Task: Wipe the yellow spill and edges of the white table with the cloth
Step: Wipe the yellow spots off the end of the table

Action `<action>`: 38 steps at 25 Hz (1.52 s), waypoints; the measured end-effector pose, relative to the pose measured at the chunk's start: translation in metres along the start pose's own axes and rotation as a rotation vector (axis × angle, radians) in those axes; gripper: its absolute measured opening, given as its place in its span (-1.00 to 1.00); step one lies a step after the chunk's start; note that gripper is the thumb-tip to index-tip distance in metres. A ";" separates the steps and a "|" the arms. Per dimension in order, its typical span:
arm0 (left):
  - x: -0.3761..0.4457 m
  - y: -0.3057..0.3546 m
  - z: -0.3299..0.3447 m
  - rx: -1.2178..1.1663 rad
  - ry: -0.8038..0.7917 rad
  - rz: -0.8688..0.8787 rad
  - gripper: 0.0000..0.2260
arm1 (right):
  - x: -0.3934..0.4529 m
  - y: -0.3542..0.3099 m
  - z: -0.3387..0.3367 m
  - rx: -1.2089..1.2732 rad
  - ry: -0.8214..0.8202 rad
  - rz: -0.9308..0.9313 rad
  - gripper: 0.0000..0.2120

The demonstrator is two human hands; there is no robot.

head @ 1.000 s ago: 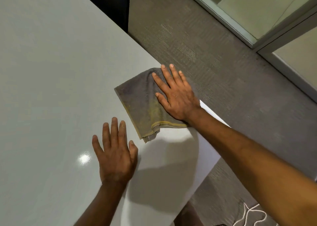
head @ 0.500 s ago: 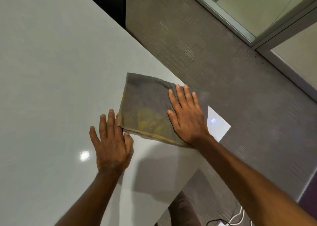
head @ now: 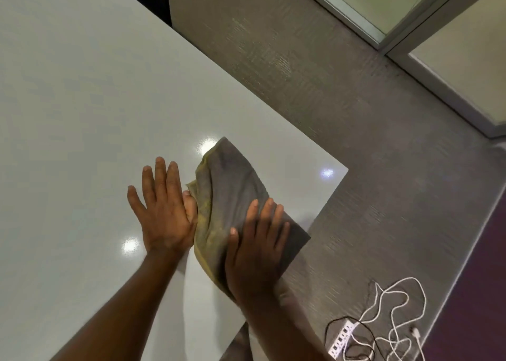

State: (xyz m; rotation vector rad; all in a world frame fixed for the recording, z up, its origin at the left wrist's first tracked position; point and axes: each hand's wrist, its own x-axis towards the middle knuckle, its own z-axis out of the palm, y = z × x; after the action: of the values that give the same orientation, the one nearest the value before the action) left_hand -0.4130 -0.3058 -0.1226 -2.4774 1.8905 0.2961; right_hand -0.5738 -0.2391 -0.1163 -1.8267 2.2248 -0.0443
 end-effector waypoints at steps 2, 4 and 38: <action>0.004 -0.005 -0.003 -0.042 -0.007 -0.011 -0.42 | -0.009 -0.024 0.000 0.021 -0.026 0.071 -0.37; 0.008 -0.010 -0.009 -0.123 -0.019 0.003 -0.44 | -0.005 -0.027 0.000 0.057 -0.032 0.105 -0.32; 0.053 -0.097 -0.002 0.096 0.178 -0.244 -0.39 | 0.325 -0.177 -0.012 -0.102 -0.055 -0.654 -0.38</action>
State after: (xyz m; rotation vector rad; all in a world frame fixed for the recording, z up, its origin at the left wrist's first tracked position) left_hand -0.3068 -0.3310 -0.1389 -2.7086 1.5860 -0.0196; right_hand -0.4634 -0.5921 -0.1299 -2.4937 1.5286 -0.0040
